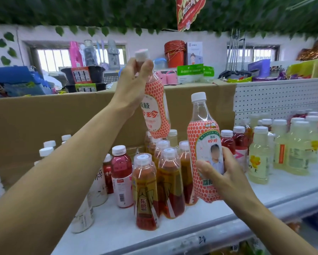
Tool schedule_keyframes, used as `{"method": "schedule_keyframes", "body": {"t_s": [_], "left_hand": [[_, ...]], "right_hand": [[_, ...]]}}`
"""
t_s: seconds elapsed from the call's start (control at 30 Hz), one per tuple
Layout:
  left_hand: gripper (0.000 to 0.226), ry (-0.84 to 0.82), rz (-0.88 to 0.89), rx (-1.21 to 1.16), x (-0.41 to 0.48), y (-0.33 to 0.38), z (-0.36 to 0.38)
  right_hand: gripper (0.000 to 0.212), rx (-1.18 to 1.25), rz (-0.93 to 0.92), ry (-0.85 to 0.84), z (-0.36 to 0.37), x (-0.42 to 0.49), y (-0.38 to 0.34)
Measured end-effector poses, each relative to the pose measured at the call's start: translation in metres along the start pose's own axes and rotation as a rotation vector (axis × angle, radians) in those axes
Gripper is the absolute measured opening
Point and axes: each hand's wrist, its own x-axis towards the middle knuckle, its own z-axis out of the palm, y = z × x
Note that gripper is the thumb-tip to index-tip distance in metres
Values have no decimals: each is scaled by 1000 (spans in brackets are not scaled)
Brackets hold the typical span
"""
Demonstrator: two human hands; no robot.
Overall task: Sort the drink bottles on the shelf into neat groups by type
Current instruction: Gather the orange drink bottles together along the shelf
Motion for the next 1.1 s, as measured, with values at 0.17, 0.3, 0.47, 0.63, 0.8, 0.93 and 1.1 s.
{"method": "schedule_keyframes", "body": {"t_s": [0.17,0.3,0.47,0.63,0.8,0.93,1.1], "left_hand": [[20,92,7,-101,-14,33,39],[25,9,-71,-162,-36,44,73],[30,-73,-184,-265,-74,40,132],[29,-125,-278,-258,-110,31,196],[27,-187,-342,-279,-126,23,252],[36,-214,-378,-273,-129,16,296],[34,-253,-421,-357,-131,7,355]], "right_hand": [[53,-14,-11,34,-28,-9,2],[62,-60,-2,64,-64,-23,9],[58,-98,47,131,-116,-50,21],[65,-200,92,186,-169,-77,29],[57,-217,139,244,-211,-84,40],[59,-224,186,282,-244,-74,55],[56,-265,216,329,-289,-53,77]]}}
